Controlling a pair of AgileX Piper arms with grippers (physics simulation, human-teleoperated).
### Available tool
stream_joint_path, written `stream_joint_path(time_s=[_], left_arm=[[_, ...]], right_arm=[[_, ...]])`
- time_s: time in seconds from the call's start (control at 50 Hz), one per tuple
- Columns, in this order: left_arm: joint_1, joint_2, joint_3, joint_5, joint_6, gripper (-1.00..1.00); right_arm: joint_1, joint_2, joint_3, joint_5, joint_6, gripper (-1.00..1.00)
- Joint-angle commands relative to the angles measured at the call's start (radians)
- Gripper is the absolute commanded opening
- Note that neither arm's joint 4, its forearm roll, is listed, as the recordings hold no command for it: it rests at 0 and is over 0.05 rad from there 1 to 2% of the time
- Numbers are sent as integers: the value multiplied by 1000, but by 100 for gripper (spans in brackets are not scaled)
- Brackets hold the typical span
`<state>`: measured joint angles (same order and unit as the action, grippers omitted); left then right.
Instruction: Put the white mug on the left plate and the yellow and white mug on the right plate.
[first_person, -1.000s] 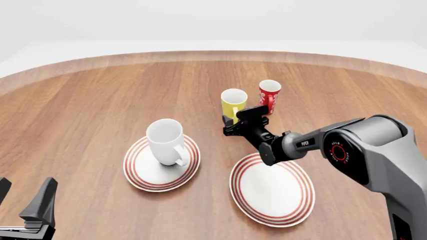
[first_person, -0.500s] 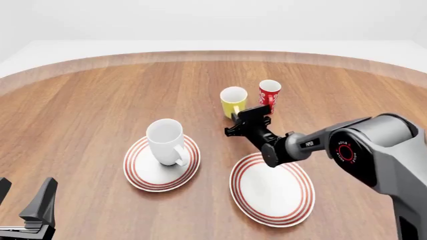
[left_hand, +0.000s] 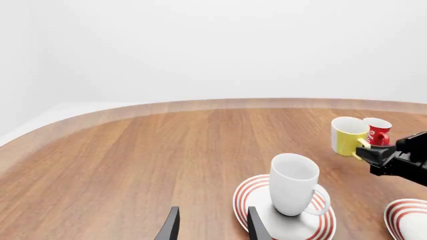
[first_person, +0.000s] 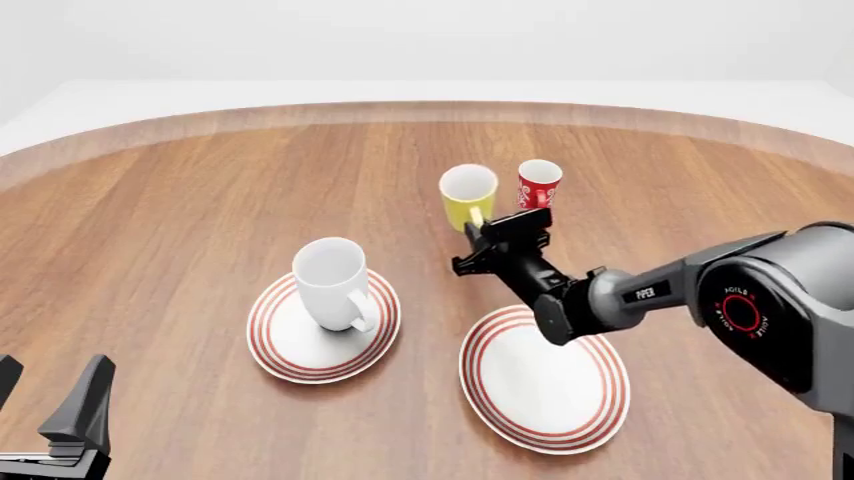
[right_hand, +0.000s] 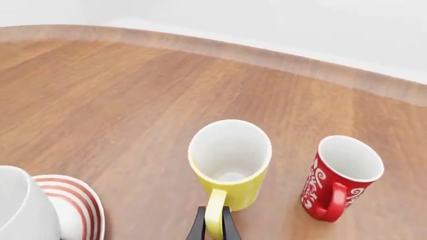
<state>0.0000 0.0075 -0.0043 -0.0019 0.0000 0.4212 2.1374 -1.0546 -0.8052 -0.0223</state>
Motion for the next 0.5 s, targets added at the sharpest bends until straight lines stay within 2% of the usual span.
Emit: stream_joint_path(time_s=[0.02,0.5], left_arm=[[0,0,0,0,0,100],[0,0,0,0,0,100]], right_arm=[[10,-84,95,-40,4,-100],[13,-271,326,-131,38,-100]])
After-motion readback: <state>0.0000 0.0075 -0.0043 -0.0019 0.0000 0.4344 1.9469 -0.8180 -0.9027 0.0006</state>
